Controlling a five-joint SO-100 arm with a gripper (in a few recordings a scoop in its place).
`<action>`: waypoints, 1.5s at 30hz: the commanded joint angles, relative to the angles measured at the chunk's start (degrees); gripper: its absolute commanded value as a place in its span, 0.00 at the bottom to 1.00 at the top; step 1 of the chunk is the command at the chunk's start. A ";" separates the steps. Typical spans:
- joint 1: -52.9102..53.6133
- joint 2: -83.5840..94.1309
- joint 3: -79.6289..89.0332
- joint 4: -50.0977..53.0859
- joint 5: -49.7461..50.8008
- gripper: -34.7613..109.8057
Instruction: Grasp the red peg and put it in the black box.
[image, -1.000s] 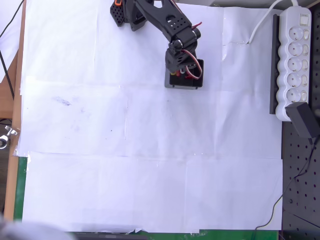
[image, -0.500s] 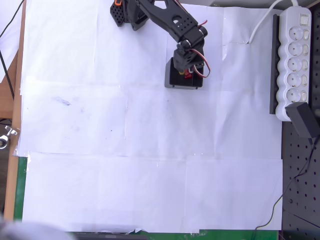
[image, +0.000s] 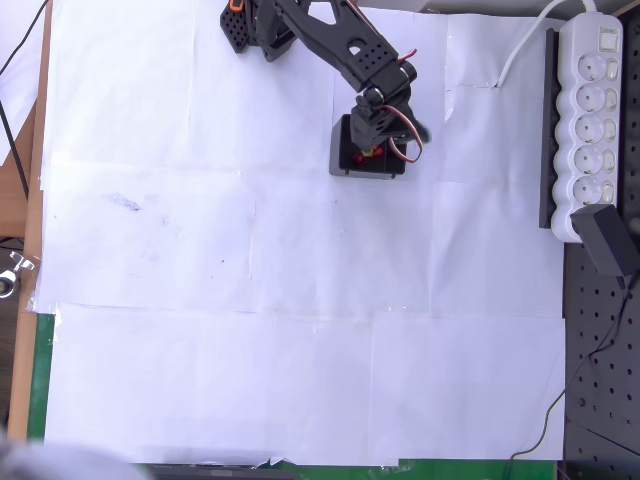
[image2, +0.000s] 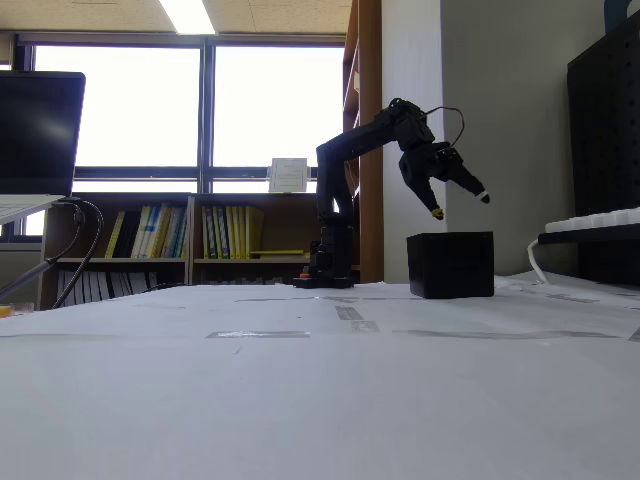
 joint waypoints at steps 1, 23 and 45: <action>-0.35 -1.14 1.67 0.35 0.18 0.68; 34.89 -37.44 -42.98 -48.16 -10.20 0.24; 38.32 -93.25 -98.44 -23.29 -28.21 0.24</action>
